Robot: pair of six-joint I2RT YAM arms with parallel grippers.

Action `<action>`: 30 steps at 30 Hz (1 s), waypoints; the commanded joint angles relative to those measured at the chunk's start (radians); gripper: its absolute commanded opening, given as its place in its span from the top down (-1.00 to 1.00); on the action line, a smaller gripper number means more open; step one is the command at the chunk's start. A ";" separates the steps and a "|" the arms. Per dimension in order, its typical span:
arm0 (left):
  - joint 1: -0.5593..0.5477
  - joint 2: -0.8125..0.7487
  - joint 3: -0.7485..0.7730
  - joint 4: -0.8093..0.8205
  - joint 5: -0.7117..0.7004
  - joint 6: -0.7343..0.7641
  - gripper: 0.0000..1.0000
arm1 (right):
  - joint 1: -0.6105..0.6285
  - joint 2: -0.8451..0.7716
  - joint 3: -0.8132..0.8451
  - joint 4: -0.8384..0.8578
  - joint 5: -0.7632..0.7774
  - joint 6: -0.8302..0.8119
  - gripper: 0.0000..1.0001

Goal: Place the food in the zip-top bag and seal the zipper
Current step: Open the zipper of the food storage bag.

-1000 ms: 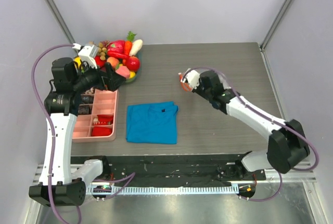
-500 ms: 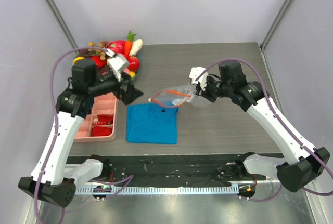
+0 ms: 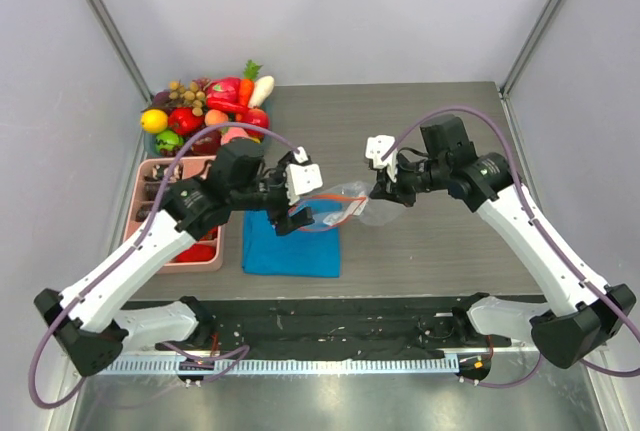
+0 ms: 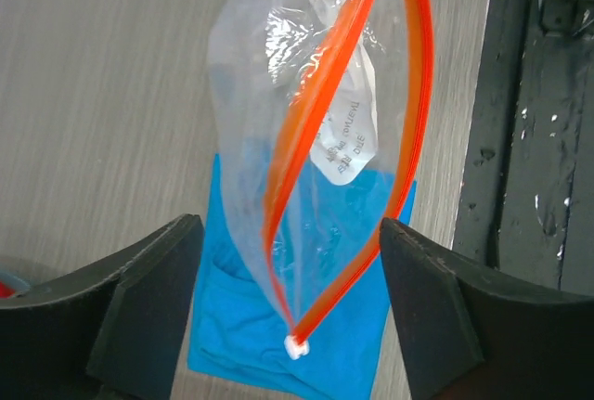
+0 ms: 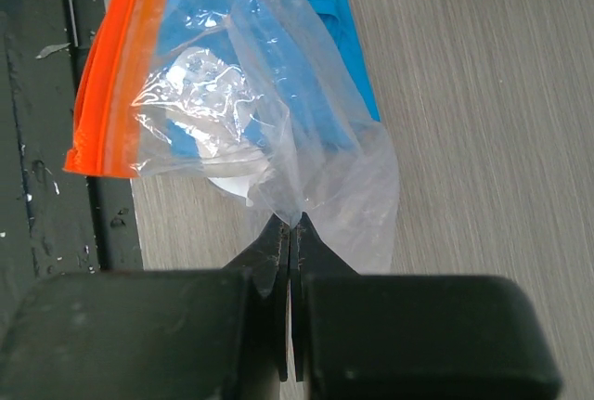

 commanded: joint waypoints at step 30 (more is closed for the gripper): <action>0.119 0.332 0.096 0.264 -0.313 -1.442 1.00 | -0.069 -0.058 -0.050 0.446 0.372 0.920 -0.67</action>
